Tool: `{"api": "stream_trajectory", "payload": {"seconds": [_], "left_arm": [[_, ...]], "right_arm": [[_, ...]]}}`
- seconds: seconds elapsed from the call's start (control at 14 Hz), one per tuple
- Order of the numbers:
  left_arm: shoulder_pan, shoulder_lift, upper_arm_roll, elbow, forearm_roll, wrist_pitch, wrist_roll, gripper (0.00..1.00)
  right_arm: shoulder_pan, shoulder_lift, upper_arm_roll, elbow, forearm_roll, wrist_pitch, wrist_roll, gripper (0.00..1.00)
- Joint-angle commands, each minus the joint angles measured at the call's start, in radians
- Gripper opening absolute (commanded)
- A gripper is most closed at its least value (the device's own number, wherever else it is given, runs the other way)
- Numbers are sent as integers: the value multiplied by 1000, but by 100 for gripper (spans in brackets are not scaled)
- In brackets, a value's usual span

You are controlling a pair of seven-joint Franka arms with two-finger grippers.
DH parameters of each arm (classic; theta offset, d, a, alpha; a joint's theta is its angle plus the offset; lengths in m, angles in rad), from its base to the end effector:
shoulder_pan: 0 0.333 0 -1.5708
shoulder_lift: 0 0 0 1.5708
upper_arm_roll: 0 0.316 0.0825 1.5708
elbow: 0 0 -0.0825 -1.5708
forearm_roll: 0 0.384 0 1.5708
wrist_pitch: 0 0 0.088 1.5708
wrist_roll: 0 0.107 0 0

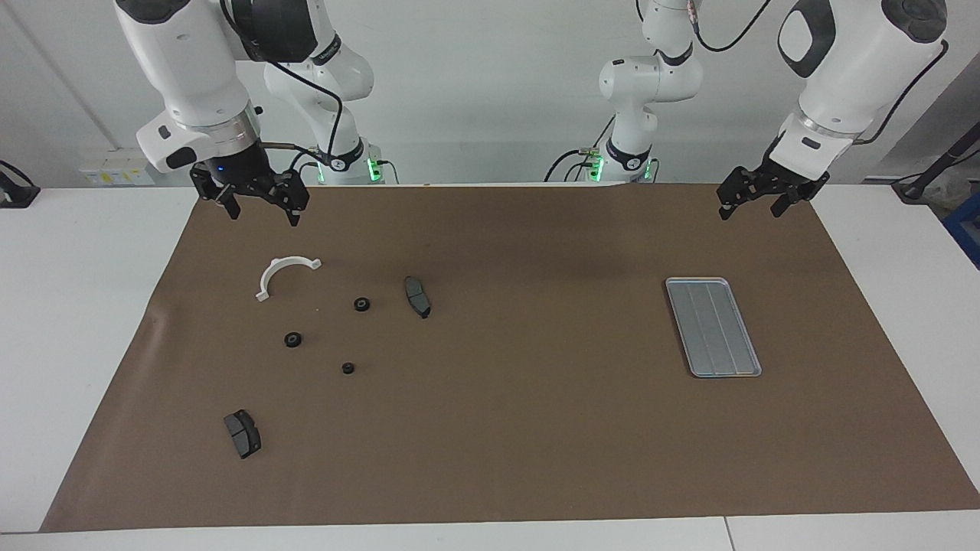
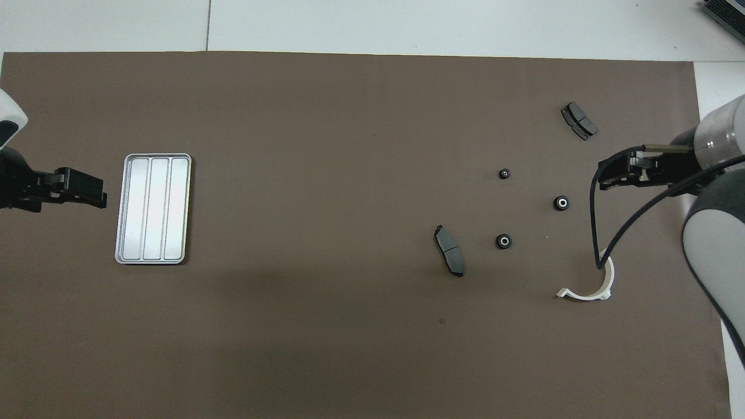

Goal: Pick bearing gear from pile to tray
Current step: 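Move the right gripper toward the small dark bearings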

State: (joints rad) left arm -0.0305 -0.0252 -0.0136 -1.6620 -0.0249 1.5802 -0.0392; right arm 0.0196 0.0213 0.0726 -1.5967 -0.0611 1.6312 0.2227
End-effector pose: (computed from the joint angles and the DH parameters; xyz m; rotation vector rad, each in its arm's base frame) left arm 0.5443 -0.0267 0.5962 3.1181 -0.0062 -0.0898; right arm 0.5643 0.0455 0.6058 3.0785 -0.1961 0.0346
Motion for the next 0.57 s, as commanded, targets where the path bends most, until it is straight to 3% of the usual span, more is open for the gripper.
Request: {"api": "stream_trajectory", "payload": {"seconds": [0.0, 0.21, 0.5], "left_arm": [[11, -28, -6, -28, 5, 1, -2, 100], [11, -28, -6, -28, 5, 1, -2, 100], [9, -28, -6, -28, 5, 1, -2, 100]], "right_arm": [[-9, -15, 4, -65, 20, 70, -22, 100], [-18, -4, 4, -107, 20, 137, -29, 100], [-30, 11, 4, -242, 20, 300, -58, 100]]}}
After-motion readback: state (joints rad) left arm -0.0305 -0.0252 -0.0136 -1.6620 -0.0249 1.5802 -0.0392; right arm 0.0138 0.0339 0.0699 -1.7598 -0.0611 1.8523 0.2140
